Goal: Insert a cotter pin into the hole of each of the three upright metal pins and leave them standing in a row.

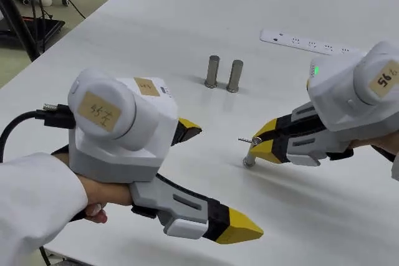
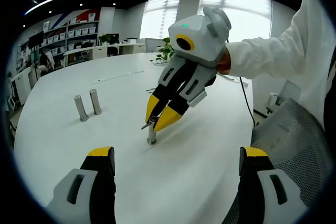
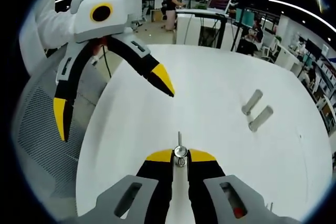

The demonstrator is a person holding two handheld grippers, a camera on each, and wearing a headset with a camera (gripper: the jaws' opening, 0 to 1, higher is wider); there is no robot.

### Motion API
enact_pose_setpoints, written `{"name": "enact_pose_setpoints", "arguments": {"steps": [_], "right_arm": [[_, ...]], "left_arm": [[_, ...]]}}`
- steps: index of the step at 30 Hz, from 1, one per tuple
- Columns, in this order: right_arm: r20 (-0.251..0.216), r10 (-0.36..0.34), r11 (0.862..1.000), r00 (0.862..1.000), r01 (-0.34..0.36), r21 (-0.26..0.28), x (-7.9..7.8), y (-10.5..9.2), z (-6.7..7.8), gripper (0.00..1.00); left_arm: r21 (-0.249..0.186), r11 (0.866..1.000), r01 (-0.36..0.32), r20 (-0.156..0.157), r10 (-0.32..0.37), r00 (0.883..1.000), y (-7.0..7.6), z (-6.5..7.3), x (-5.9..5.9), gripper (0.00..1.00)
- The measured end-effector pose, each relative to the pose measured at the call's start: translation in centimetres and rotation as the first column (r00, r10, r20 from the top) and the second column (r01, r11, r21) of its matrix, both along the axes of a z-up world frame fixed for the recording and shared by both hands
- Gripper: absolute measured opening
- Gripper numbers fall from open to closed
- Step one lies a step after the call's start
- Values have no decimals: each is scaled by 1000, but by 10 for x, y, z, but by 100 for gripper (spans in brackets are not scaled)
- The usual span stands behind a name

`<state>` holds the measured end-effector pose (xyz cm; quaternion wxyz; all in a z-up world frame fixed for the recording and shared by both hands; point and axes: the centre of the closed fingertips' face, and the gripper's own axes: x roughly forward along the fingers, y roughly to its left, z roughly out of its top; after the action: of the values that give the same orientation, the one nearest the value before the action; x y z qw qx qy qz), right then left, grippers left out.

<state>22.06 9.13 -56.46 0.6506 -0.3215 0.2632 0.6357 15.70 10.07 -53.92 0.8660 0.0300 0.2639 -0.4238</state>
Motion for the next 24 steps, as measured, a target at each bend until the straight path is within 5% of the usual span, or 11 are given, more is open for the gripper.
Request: {"name": "enact_pose_setpoints", "arguments": {"steps": [24], "right_arm": [[-33,74,997,997,-74,-11,5,14,1,4]], "left_arm": [[-33,999,-17,-11,16,1000,-1,3,1,97]]}}
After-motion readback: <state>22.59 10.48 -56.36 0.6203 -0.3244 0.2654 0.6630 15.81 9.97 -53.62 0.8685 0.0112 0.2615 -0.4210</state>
